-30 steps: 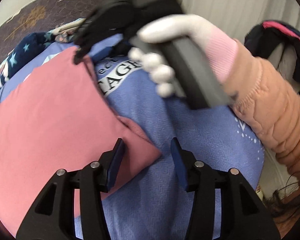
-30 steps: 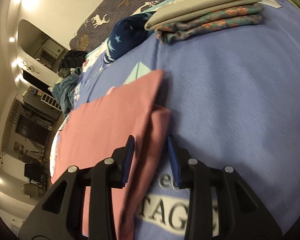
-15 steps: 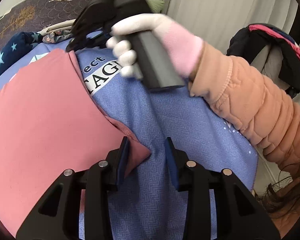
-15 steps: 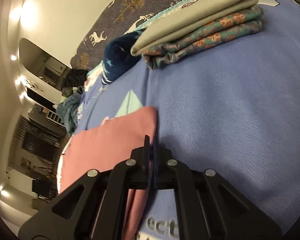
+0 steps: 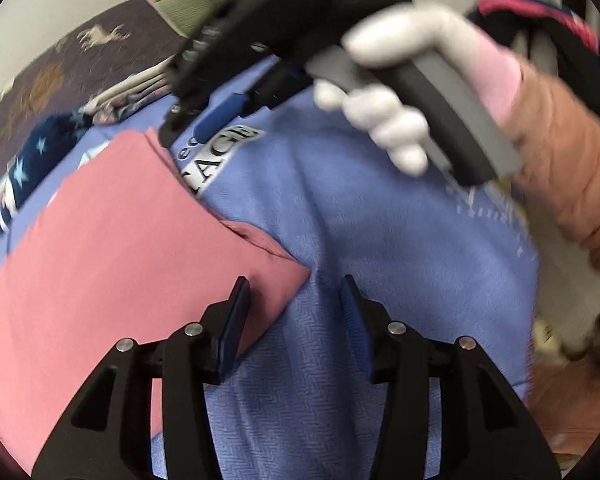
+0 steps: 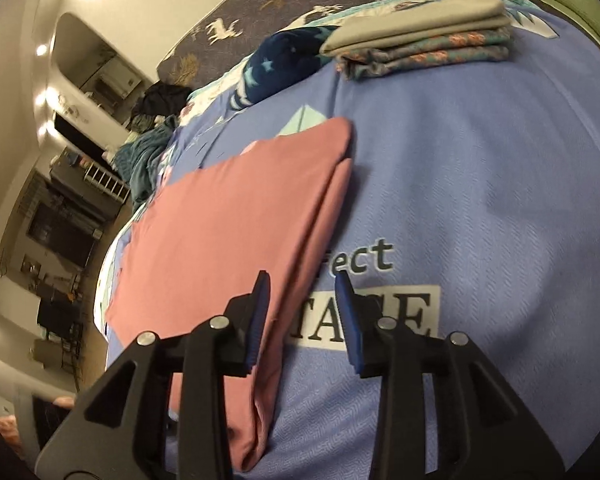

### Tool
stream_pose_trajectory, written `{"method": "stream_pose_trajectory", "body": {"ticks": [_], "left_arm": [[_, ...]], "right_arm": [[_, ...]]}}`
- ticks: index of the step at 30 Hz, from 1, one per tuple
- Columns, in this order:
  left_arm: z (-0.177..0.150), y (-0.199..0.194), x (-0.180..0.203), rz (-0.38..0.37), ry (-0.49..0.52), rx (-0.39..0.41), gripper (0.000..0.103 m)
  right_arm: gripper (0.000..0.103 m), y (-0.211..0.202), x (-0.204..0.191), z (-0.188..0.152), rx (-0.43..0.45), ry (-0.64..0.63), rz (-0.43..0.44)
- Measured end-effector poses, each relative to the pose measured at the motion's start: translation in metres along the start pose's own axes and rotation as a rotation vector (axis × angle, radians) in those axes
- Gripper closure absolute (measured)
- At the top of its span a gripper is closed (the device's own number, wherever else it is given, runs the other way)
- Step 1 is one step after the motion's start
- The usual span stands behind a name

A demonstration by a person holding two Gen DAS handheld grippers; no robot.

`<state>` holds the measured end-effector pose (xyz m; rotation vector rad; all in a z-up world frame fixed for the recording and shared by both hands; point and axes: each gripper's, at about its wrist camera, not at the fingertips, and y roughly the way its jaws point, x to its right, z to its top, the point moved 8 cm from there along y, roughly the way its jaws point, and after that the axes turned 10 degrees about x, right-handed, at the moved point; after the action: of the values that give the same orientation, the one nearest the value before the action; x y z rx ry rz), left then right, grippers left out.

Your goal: Fold small clothes

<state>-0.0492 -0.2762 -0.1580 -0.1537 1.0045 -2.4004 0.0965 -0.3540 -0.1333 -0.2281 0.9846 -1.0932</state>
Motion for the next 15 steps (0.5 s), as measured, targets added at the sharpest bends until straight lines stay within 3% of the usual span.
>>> {"method": "stream_pose_trajectory", "body": {"ticks": [1, 2, 3, 5, 6, 8, 9, 11, 15], "left_arm": [[0.0, 0.002, -0.002, -0.009, -0.008, 0.004, 0.059], [0.002, 0.004, -0.008, -0.024, -0.042, 0.014, 0.075], [0.004, 0.004, -0.013, -0.06, -0.08, 0.018, 0.084], [0.009, 0.0, -0.017, -0.16, -0.166, 0.05, 0.093], [0.012, -0.002, -0.014, -0.224, -0.176, 0.075, 0.093], [0.009, 0.003, 0.0, -0.333, -0.189, 0.046, 0.094], [0.006, 0.007, 0.009, -0.345, -0.194, 0.027, 0.094], [0.009, 0.005, 0.012, -0.295, -0.151, 0.047, 0.092], [0.018, -0.034, -0.023, -0.223, -0.24, 0.161, 0.066]], "right_arm": [[0.068, -0.001, 0.002, 0.0, 0.002, 0.011, 0.0], [0.068, -0.002, 0.002, -0.001, 0.003, 0.021, 0.003], [0.068, -0.003, 0.001, -0.002, 0.003, 0.024, 0.005], [0.067, -0.005, -0.006, -0.006, 0.002, 0.019, 0.006], [0.067, -0.007, -0.007, -0.007, 0.002, 0.016, 0.007], [0.067, -0.009, -0.012, -0.01, 0.0, 0.008, 0.01], [0.067, -0.01, -0.014, -0.011, 0.001, 0.0, 0.009], [0.067, -0.013, -0.02, -0.011, 0.01, -0.018, 0.006], [0.065, -0.022, -0.032, -0.013, 0.028, -0.085, -0.023]]}}
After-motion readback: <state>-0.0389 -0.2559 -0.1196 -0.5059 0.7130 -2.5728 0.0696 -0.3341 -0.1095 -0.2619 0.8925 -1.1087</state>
